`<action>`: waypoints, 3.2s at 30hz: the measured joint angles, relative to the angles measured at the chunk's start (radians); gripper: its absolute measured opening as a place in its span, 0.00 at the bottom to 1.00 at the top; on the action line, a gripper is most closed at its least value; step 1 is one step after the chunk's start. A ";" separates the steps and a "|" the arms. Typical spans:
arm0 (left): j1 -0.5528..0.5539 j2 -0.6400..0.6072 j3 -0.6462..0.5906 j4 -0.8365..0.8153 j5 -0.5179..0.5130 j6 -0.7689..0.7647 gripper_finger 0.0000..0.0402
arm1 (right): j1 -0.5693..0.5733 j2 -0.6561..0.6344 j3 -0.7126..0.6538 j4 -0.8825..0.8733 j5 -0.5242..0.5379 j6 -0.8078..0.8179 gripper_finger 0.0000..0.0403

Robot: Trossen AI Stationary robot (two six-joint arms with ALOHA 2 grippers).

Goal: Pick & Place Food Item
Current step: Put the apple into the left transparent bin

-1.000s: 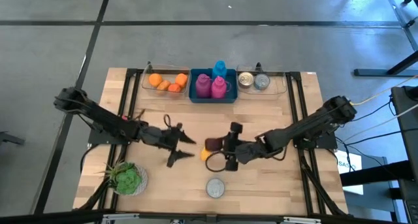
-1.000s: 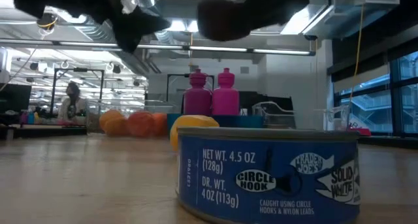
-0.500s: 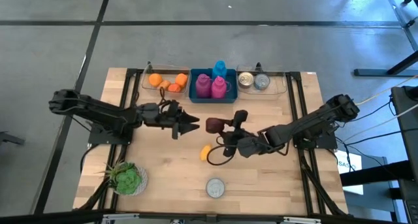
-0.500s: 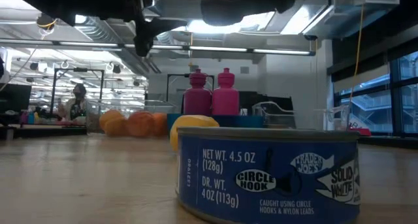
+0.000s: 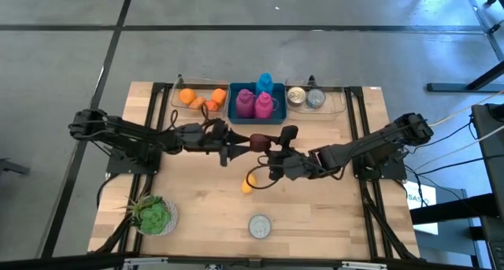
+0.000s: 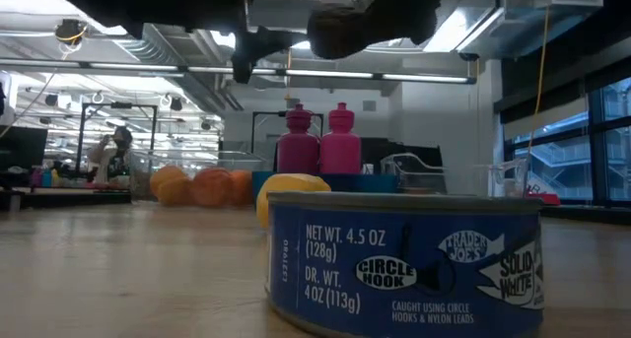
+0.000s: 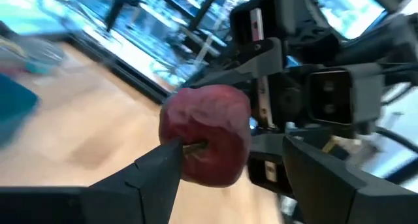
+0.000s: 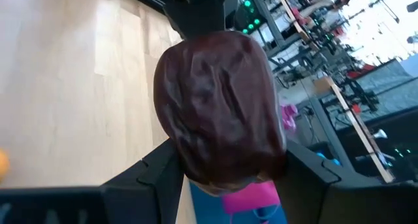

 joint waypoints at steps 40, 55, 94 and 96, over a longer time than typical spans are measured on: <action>0.056 0.008 0.020 -0.040 0.005 0.017 0.64 | 0.014 0.002 0.065 0.016 -0.113 -0.009 0.48; 0.057 0.007 0.025 -0.019 0.032 0.014 0.59 | 0.007 0.001 0.066 0.015 -0.121 -0.016 0.48; 0.057 -0.094 0.029 -0.068 0.034 0.261 0.45 | 0.078 -0.008 0.066 -0.061 0.086 -0.019 0.89; 0.057 -0.139 0.029 -0.113 0.001 0.299 0.45 | 0.082 -0.030 0.066 -0.108 0.088 0.028 0.88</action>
